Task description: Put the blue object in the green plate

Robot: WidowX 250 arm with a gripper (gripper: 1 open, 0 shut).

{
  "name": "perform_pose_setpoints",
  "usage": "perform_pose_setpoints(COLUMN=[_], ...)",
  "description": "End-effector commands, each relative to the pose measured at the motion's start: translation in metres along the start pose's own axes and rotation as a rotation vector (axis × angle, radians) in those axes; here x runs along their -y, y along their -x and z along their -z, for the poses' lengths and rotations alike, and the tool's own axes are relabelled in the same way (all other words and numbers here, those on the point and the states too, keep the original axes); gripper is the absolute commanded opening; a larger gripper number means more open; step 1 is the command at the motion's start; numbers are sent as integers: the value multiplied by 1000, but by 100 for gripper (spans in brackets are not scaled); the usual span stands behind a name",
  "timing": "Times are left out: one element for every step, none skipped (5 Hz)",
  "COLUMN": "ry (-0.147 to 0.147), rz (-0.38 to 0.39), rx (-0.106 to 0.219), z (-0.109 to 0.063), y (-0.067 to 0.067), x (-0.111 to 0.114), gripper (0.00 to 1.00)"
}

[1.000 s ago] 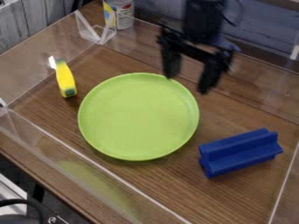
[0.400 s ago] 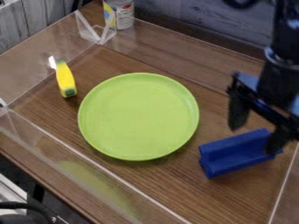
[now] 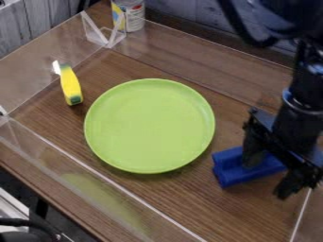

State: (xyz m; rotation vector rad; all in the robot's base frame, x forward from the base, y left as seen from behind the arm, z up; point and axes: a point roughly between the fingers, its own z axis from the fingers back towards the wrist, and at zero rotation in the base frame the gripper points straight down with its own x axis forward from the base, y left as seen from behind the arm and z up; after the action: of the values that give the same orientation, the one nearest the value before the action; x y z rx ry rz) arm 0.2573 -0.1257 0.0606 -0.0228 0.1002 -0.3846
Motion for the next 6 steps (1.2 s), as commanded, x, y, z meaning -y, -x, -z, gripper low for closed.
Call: perform_pose_setpoints(ry=[-13,-13,-5,3,13,12], rz=[-1,10,21,27,33,51], rx=[97,87,78,79,78,94], z=[-26,-14,-3,3,9,10], y=[1,-4,-4,-5,-6,-8], x=[-14,-10,-7,-5,-3,2], gripper=[100,100,100,100,100,100])
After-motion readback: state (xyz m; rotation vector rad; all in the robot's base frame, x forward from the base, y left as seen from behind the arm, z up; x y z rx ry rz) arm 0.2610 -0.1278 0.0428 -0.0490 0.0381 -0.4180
